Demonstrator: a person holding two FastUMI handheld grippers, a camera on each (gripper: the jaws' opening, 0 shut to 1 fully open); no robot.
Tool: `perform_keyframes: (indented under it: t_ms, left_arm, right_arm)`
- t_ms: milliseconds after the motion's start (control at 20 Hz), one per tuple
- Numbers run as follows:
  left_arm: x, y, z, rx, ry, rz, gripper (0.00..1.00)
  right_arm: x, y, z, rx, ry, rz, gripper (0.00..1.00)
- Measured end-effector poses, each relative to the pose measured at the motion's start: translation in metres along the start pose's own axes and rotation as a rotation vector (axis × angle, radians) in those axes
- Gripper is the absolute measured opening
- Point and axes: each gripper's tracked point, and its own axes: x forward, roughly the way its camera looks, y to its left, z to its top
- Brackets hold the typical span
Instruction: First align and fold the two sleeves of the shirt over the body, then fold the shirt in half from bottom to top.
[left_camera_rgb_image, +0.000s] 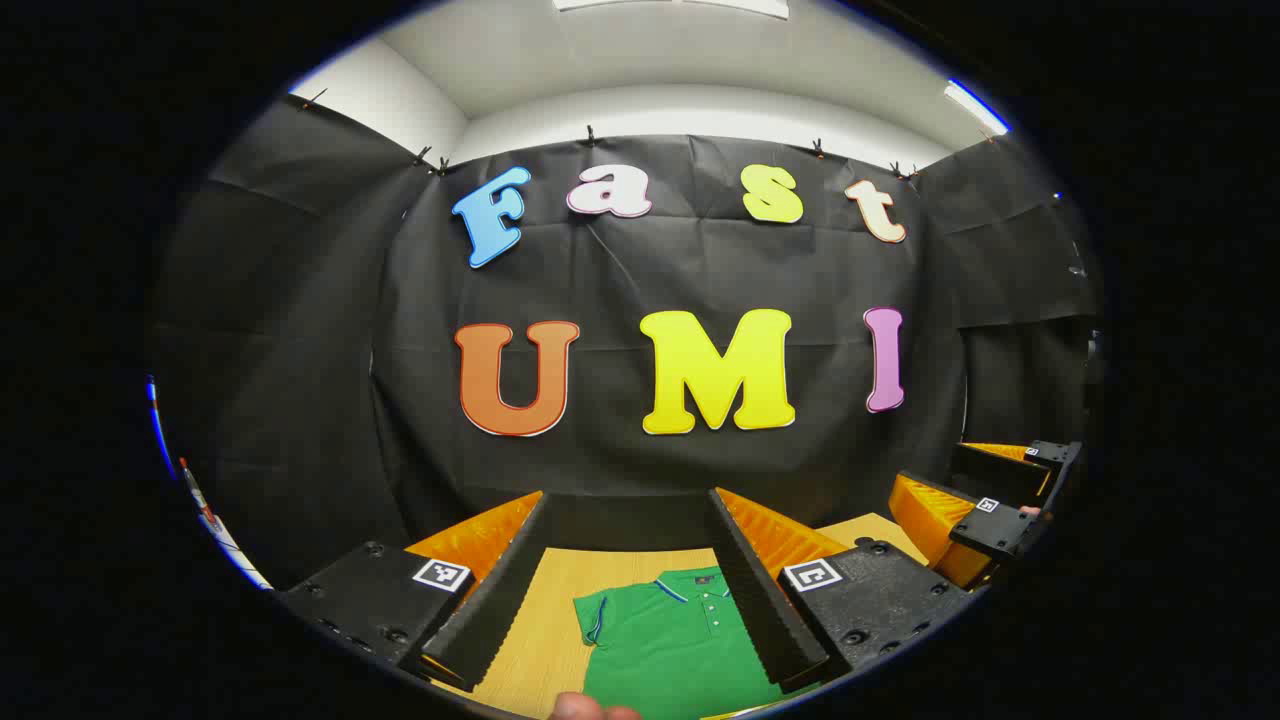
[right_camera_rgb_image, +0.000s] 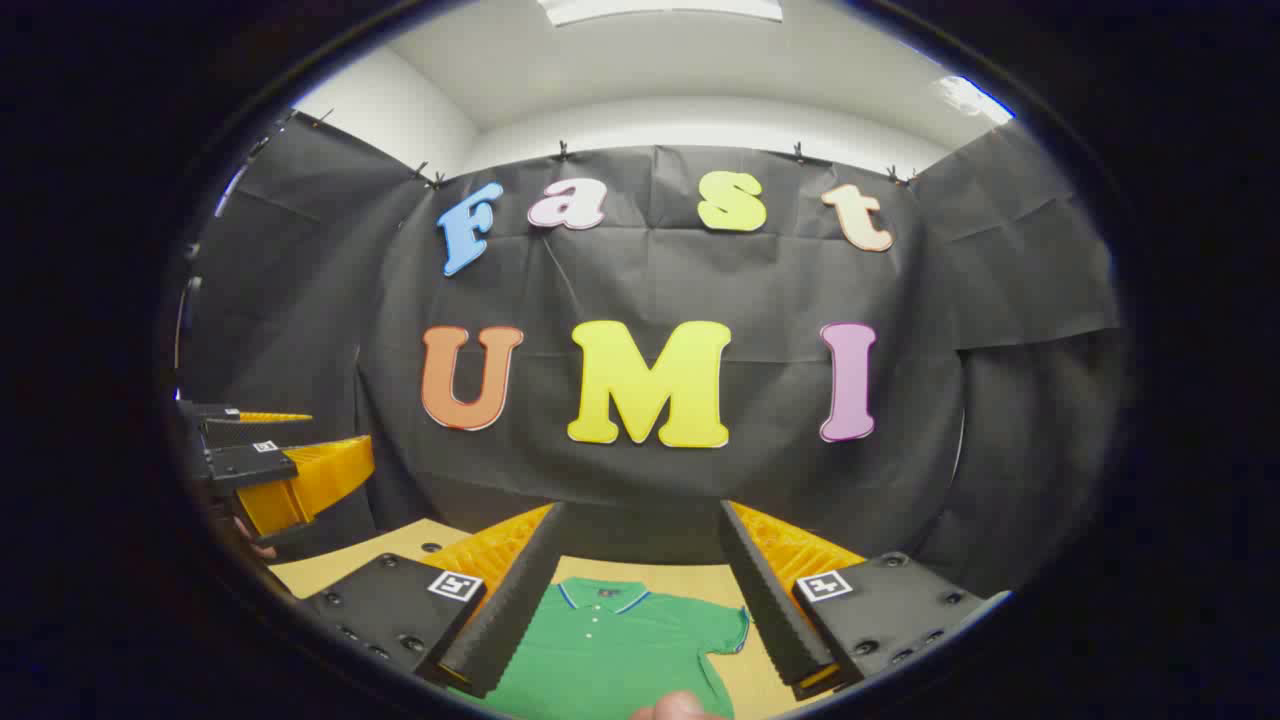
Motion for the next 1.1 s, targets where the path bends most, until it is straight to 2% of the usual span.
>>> perform_keyframes:
  t_ms: [500,550,600,1100]
  left_arm:
    - [0.002,-0.002,0.003,-0.009,-0.018,-0.002,0.98]
    - [0.001,-0.002,0.003,-0.009,-0.013,-0.003,0.88]
    - [0.000,-0.002,0.003,-0.006,-0.011,-0.003,0.98]
    - [0.000,-0.007,-0.002,-0.005,0.000,-0.030,0.98]
  right_arm:
    - [0.005,-0.014,-0.001,-0.023,0.016,-0.012,0.98]
    - [0.006,-0.018,-0.001,-0.014,0.018,-0.020,0.98]
    - [0.007,-0.020,-0.002,-0.004,0.018,-0.028,0.98]
    - [0.005,-0.027,-0.021,-0.023,0.079,-0.028,0.98]
